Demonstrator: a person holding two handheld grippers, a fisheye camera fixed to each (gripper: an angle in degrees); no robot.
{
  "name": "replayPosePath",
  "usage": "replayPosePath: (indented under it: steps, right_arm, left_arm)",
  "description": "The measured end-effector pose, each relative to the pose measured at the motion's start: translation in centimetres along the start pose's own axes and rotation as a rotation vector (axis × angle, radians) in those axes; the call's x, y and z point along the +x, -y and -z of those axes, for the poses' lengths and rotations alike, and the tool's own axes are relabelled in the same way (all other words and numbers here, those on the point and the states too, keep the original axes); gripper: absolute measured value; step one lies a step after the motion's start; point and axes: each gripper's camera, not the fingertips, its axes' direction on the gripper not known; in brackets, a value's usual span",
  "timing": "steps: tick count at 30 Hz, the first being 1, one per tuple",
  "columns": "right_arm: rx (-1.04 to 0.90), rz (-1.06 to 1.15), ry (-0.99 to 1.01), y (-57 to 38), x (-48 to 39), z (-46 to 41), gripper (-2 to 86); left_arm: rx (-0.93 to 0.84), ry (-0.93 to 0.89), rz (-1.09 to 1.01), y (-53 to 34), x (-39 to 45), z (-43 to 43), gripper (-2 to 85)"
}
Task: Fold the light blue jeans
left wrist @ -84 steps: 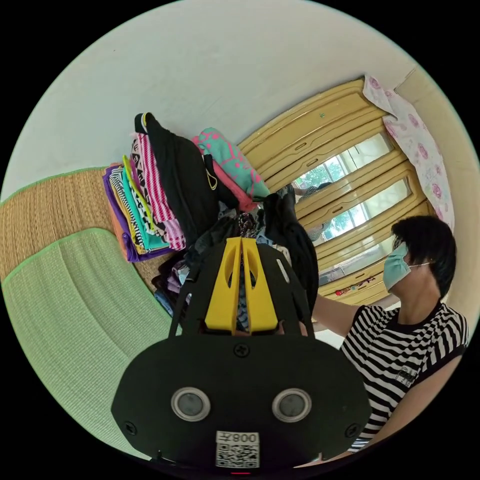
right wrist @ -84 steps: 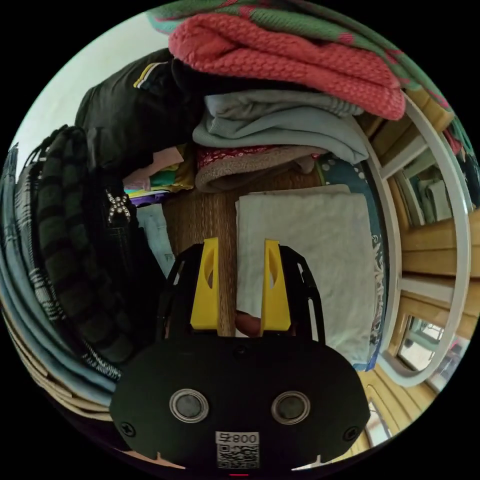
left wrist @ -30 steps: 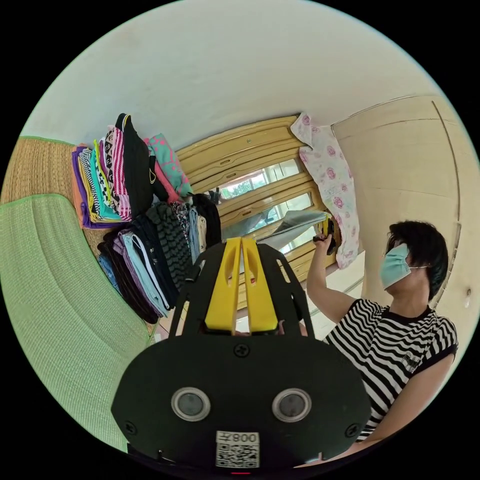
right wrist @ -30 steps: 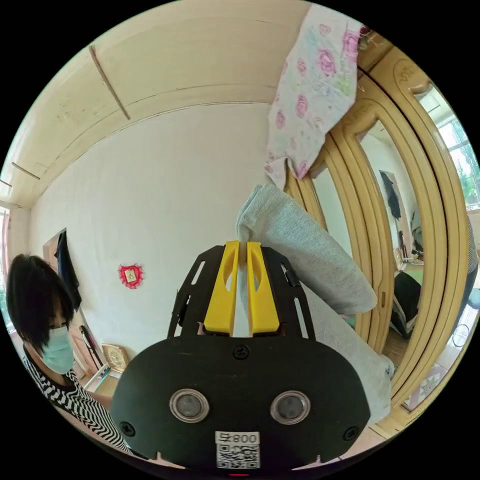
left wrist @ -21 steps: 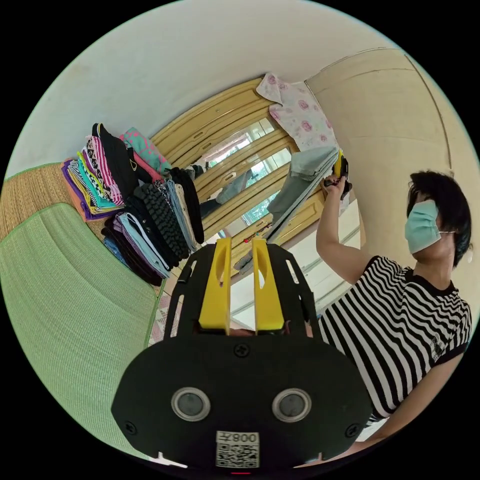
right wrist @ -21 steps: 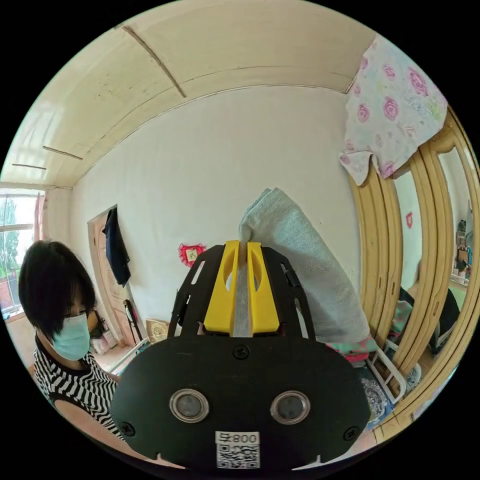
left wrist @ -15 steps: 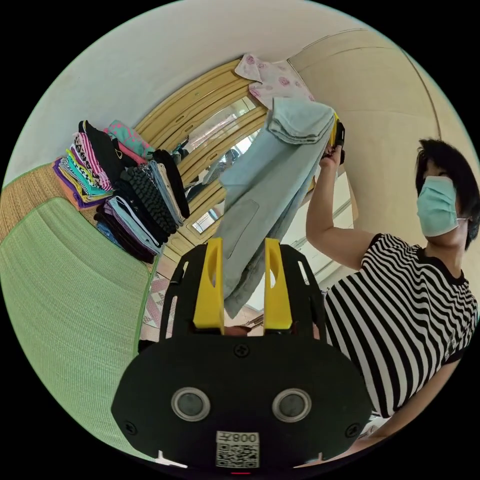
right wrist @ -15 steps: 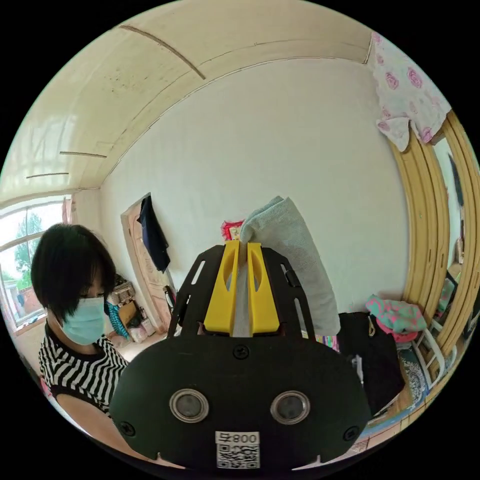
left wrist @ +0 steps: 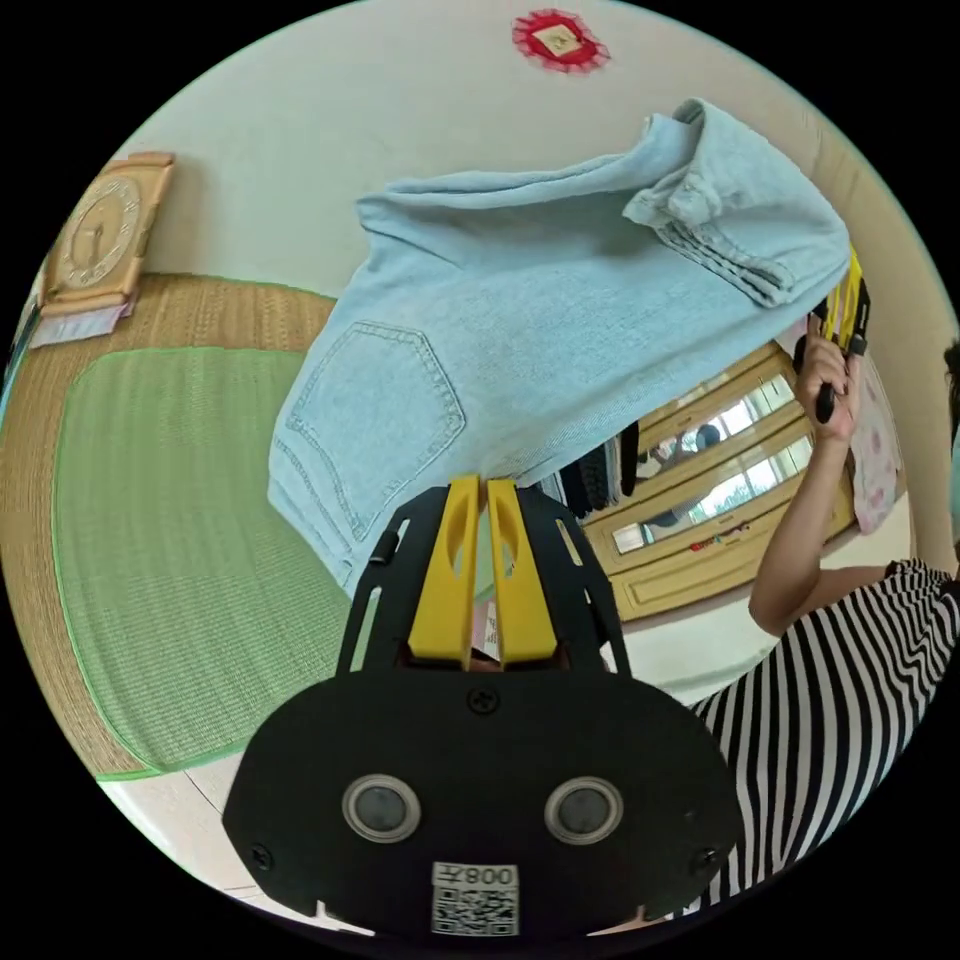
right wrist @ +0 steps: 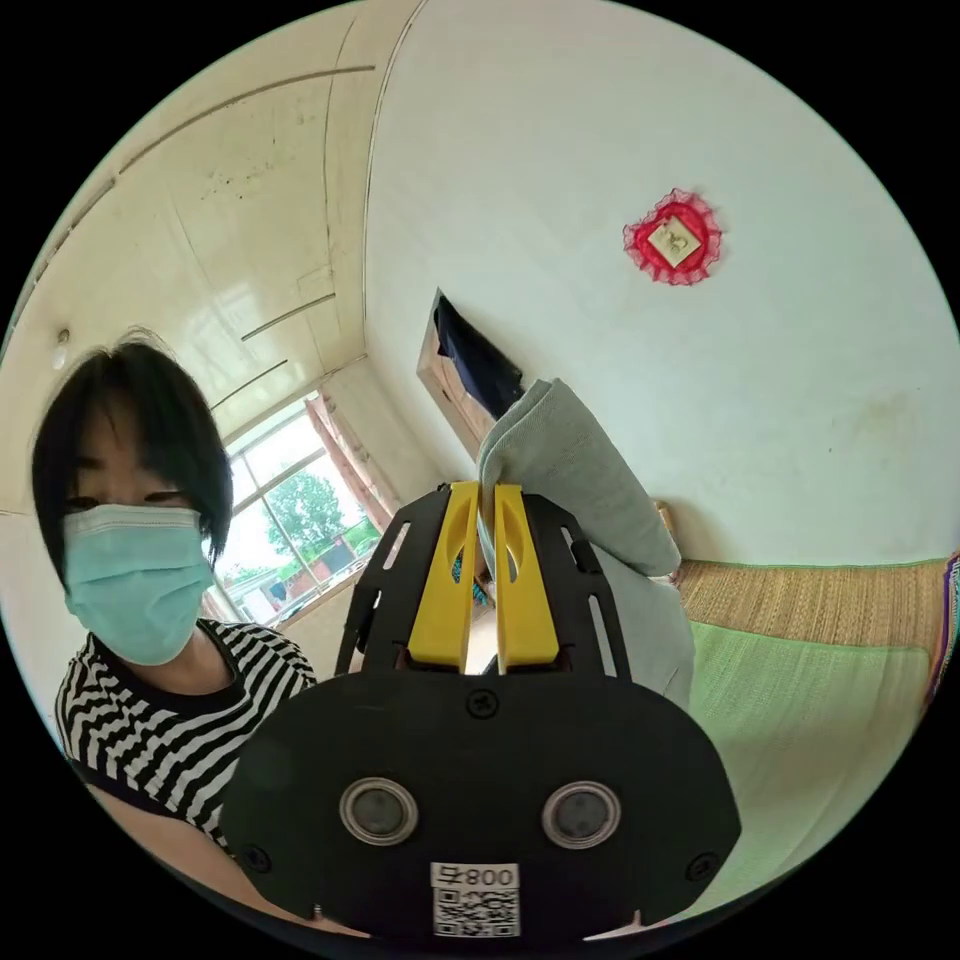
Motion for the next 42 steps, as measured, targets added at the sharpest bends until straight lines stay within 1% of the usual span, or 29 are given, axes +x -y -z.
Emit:
replayPosePath:
  steps: [5, 8, 11, 13, 16, 20, 24, 28, 31, 32, 33, 34, 36, 37, 38, 40, 42]
  right_arm:
    - [-0.018, 0.042, 0.087, 0.2, 3.8, -1.7, 11.4]
    - [0.005, 0.058, 0.126, 0.2, 5.8, -1.5, 11.2]
    - [0.038, 0.047, 0.158, 0.4, 7.0, -1.3, 10.8]
    - [0.056, 0.04, 0.17, 0.9, 7.2, -1.1, 10.5]
    - [0.043, 0.066, 0.131, 2.3, 5.9, -0.6, 9.9]
    - [0.069, 0.111, 0.104, 4.2, 4.3, 0.9, 8.6]
    - [0.142, 0.086, 0.054, 5.0, 5.4, 3.3, 6.9]
    - [0.164, 0.022, -0.065, 4.0, 7.8, 5.8, 5.0]
    - [0.1, -0.089, -0.26, 0.4, 11.6, 7.7, 2.9]
    - [0.053, -0.181, -0.366, -2.0, 14.0, 8.3, 1.9]
    - [-0.016, -0.289, -0.47, -4.9, 17.0, 8.7, 0.9]
    - [-0.051, -0.352, -0.524, -6.5, 18.5, 9.0, 0.7]
    - [-0.126, -0.657, -0.682, -13.2, 24.5, 11.0, 0.2]
    - [-0.129, -0.729, -0.683, -14.6, 25.7, 11.7, 0.2]
    - [-0.125, -0.812, -0.664, -16.4, 27.2, 12.5, 0.5]
    - [-0.116, -0.837, -0.665, -16.4, 28.2, 12.6, 1.6]
    - [-0.203, -0.742, -0.712, -12.8, 29.5, 10.0, 3.7]
  left_arm:
    - [0.212, 0.087, 0.041, -4.6, -2.5, 6.3, 1.1]
    - [0.322, 0.141, -0.002, -7.3, -2.6, 10.2, 1.0]
    - [0.379, 0.209, -0.045, -9.8, -2.0, 13.1, 0.8]
    - [0.416, 0.212, -0.052, -11.2, -1.7, 14.8, 0.8]
    - [0.469, 0.239, -0.072, -13.1, -0.5, 18.2, 0.8]
    - [0.537, 0.319, -0.17, -14.1, 2.3, 23.3, 0.8]
    - [0.576, 0.376, -0.283, -13.3, 5.0, 26.9, 0.9]
    - [0.541, 0.419, -0.388, -11.6, 6.5, 27.2, 1.0]
    - [0.422, 0.424, -0.435, -10.3, 5.9, 24.5, 1.0]
    - [0.341, 0.409, -0.432, -9.9, 4.8, 22.3, 1.0]
    - [0.24, 0.402, -0.411, -9.7, 3.3, 19.6, 1.0]
    - [0.185, 0.402, -0.393, -9.7, 2.4, 18.0, 1.0]
    - [-0.033, 0.431, -0.283, -10.3, -1.7, 11.8, 1.0]
    - [-0.091, 0.439, -0.257, -10.5, -2.7, 10.5, 0.9]
    - [-0.185, 0.428, -0.198, -11.1, -4.6, 8.3, 0.9]
    - [-0.199, 0.365, -0.126, -11.8, -6.5, 7.3, 0.9]
    - [-0.164, 0.308, -0.074, -12.0, -7.9, 7.8, 0.9]
